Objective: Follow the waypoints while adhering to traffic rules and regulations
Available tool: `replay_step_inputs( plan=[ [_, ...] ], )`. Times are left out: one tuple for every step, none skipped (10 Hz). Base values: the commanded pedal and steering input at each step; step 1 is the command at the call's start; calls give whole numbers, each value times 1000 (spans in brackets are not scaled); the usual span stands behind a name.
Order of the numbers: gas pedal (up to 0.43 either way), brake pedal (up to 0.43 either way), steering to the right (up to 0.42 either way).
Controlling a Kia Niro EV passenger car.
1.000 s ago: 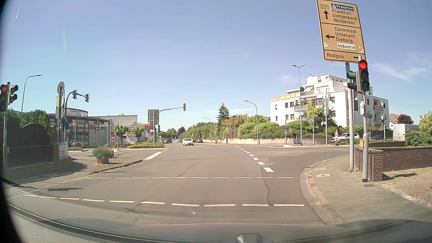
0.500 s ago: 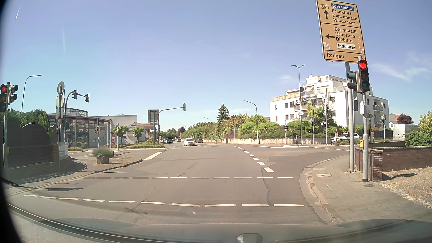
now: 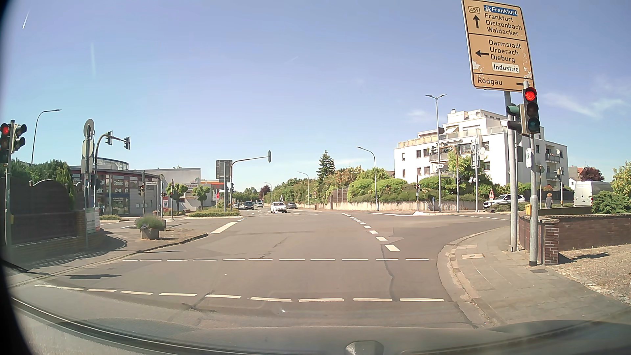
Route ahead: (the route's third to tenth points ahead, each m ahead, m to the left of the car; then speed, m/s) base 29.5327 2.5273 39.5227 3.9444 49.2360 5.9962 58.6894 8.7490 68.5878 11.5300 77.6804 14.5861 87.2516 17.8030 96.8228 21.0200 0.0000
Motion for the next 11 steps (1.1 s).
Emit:
replay_step_inputs(
  plan=[
    [0, 366, -4],
    [0, 366, -4],
    [0, 366, -4],
    [0, 366, -4],
    [0, 366, -4],
    [0, 366, -4],
    [0, 366, -4],
    [0, 366, -4],
    [0, 372, -4],
    [0, 366, -4],
    [0, 366, -4]
  ],
)
